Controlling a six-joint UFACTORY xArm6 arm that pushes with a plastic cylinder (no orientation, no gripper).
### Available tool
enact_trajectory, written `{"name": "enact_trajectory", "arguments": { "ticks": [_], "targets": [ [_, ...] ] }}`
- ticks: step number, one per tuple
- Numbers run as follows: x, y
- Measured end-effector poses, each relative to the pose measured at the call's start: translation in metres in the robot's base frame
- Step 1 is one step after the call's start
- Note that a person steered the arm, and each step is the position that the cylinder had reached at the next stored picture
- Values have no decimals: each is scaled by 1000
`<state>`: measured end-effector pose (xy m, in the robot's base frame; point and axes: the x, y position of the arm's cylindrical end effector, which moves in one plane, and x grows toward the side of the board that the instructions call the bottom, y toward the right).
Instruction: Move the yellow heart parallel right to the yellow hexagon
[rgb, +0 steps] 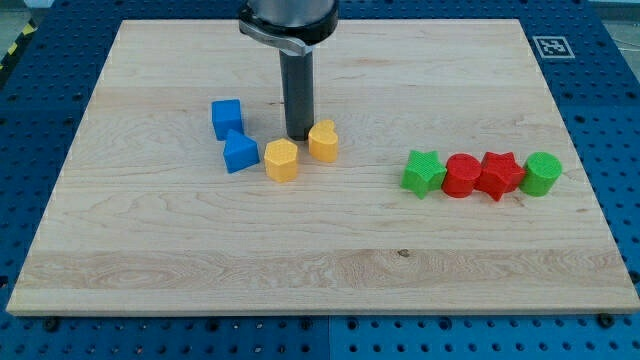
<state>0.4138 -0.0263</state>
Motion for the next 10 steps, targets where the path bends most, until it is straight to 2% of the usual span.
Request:
{"name": "enact_trajectory", "arguments": {
  "ticks": [10],
  "targets": [
    [18,32]
  ]
}}
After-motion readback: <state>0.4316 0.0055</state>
